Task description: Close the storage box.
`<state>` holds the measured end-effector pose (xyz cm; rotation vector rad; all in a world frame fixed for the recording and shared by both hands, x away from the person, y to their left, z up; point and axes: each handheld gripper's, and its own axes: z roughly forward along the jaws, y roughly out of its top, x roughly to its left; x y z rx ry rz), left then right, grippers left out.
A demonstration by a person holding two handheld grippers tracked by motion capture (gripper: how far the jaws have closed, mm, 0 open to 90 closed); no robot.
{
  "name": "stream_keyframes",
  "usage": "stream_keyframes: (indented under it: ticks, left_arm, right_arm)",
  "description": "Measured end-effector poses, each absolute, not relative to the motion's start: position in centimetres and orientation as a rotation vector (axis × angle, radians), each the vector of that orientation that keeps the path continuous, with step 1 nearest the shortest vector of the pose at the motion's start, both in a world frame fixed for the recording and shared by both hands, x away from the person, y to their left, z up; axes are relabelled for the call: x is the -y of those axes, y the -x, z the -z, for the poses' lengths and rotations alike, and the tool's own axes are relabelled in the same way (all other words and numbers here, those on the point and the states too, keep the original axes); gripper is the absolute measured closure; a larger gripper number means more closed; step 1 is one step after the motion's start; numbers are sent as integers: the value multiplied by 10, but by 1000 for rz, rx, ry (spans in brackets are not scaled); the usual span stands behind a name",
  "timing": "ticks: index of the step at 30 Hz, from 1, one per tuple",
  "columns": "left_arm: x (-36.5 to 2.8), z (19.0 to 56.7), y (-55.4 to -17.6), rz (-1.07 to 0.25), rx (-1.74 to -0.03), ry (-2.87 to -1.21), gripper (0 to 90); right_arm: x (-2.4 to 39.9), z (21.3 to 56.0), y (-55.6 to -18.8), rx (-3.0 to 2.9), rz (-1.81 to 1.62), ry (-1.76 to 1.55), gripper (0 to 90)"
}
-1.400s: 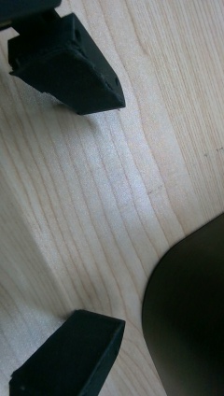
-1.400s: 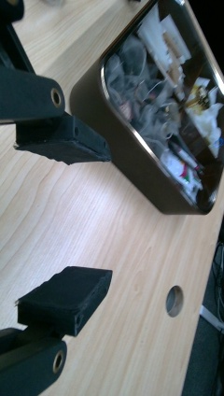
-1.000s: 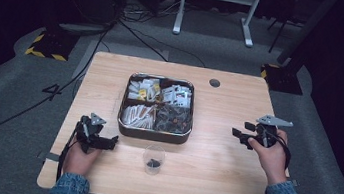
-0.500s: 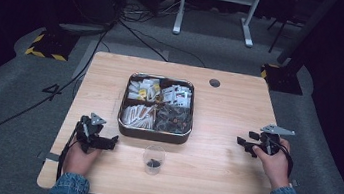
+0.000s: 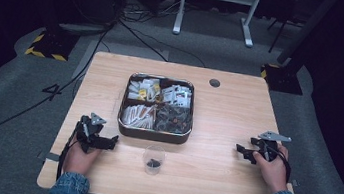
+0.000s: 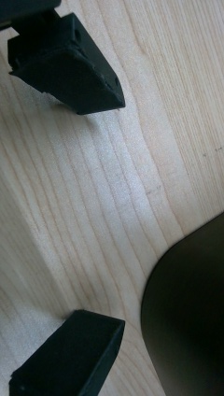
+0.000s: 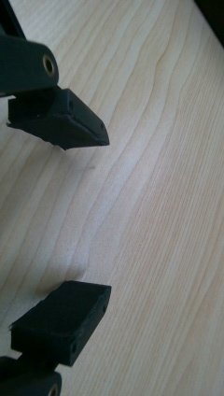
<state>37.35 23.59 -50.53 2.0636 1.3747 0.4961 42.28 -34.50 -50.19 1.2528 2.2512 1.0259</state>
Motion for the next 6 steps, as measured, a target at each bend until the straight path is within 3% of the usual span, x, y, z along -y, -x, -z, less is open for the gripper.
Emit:
stream_keyframes:
  ticks: [6]
  left_arm:
    - [-236, 505, -374, -496, -1375, -2062, 2]
  right_arm:
    - [339, 504, -425, -2267, -979, -1214, 123]
